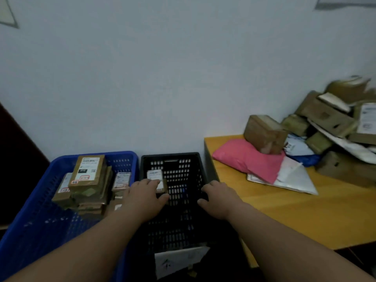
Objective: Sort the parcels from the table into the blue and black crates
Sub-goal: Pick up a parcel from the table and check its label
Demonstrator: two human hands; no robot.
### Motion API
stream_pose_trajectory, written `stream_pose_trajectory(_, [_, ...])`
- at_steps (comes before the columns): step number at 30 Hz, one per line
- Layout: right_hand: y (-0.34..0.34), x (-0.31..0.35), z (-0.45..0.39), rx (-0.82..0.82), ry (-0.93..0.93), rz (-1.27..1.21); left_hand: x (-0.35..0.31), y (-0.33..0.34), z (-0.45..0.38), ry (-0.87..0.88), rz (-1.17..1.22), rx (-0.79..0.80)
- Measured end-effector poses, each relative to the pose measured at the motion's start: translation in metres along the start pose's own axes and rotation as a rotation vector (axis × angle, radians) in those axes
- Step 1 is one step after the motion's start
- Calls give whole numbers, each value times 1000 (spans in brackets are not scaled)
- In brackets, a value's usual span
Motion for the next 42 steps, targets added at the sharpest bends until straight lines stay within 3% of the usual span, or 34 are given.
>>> stream_pose_trajectory(10, [35, -234, 82, 29, 194, -99, -214, 97, -12, 111, 75, 66])
stream_pose_trajectory(15, [51, -323, 91, 52, 311, -160, -282, 132, -18, 110, 122, 89])
stream_pose_trajectory(21, [63, -350, 64, 40, 285, -269, -308, 140, -51, 84, 108, 88])
stream_pose_trajectory(36, [33, -424, -59, -2, 310, -234, -370, 148, -202, 115, 150, 147])
stream_pose_trajectory(42, [19, -439, -114, -25, 285, -424, -383, 147, -249, 85, 174, 115])
Point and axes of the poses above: each hand's wrist, its own z-axis away from the middle knuckle, its own y-axis out of the palm, x = y × z, the point moved 9 cm from there along -z, towards the middle knuckle, and after that the axes turned 15 degrees about z, right-handed, at the moved point
